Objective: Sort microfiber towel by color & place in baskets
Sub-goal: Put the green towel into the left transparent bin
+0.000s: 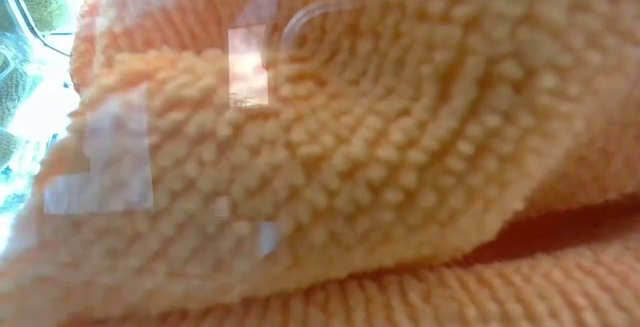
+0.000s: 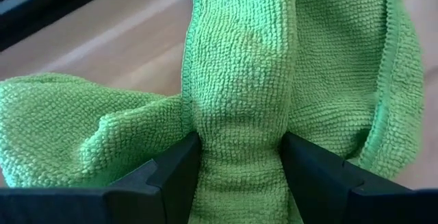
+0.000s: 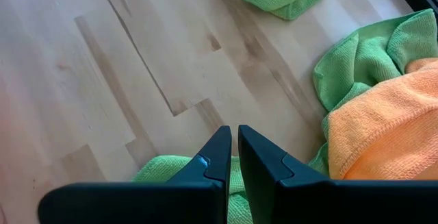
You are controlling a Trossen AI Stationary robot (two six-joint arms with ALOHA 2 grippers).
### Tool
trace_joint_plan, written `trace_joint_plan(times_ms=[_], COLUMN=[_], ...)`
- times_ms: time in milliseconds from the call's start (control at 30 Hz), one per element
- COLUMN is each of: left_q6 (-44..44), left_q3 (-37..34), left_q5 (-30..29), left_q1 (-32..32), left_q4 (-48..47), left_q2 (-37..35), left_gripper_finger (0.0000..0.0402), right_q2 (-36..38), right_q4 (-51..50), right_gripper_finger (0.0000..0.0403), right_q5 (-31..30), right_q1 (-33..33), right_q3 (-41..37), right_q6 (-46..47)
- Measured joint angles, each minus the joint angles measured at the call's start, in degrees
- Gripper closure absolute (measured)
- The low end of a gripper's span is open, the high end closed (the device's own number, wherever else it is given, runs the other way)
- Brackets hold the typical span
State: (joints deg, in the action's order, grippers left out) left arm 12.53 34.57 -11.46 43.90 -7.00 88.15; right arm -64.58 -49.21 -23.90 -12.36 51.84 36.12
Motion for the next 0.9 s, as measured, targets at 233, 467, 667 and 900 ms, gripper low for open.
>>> trace_joint_plan(times_ms=[233,467,667,900], left_q6=[0.00,0.36,0.57,0.20], left_q3=[2.48,4.54,6.89,11.40], left_q5=[-0.03,-0.24,2.03,7.12], left_q1=[0.00,0.02,-0.02,-1.11], left_q4=[-0.56,-2.85,-9.34,-22.63], left_q2=[2.94,4.56,3.15,-1.51], left_gripper_finger=[0.0266,0.0349,0.0381,0.0381], right_q2=[-0.01,0.00,0.00,-0.02], right_q4=[0.02,0.04,0.04,0.20], right_gripper_finger=[0.0381,0.0381,0.0381,0.0381], right_q5=[0.00,0.00,-0.04,-0.09], right_q1=[0.00,0.00,0.02,0.02], right_q3=[0.00,0.00,0.01,0.00], right_q6=[-0.04,0.28,0.31,0.33])
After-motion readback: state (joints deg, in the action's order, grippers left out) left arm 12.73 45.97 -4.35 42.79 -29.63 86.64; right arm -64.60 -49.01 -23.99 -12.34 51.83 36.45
